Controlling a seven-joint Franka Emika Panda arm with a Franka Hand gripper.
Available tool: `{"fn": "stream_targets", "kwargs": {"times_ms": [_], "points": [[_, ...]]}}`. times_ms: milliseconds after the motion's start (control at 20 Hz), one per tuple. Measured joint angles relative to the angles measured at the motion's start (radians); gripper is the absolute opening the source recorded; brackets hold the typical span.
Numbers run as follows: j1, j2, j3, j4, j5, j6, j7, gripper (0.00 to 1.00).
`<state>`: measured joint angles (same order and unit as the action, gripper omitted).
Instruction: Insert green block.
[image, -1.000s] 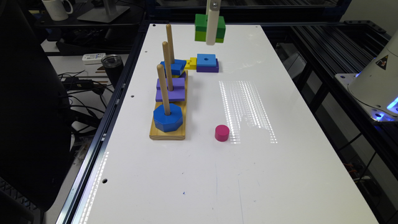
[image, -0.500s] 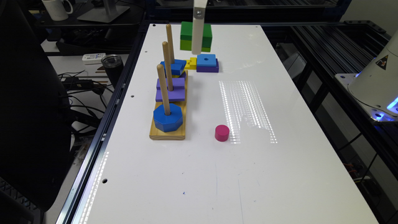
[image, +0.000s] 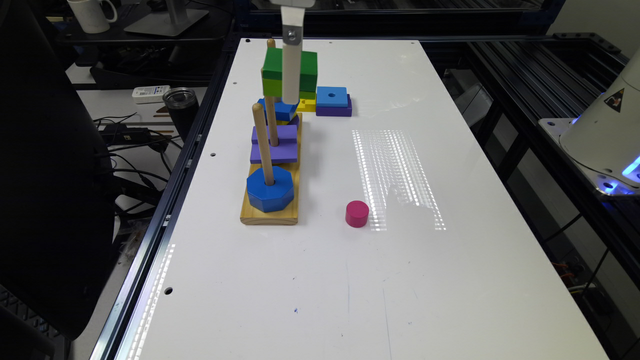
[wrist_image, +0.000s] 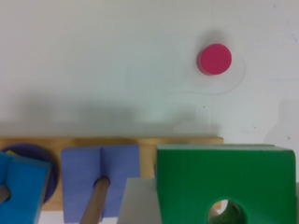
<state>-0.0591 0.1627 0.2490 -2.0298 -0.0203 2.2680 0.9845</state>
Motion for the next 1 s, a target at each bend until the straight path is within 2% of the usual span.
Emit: {"fn": "stream_targets", "kwargs": {"times_ms": [250, 600, 1000], "points": [[0.002, 0.025, 0.011, 0.029, -0.0092, -0.003, 0.017, 0.0], [0.003, 0.036, 0.017, 0.044, -0.0097, -0.003, 0.021, 0.0], [0.003, 0.041, 0.018, 0.049, -0.0098, -0.003, 0.021, 0.0]]}}
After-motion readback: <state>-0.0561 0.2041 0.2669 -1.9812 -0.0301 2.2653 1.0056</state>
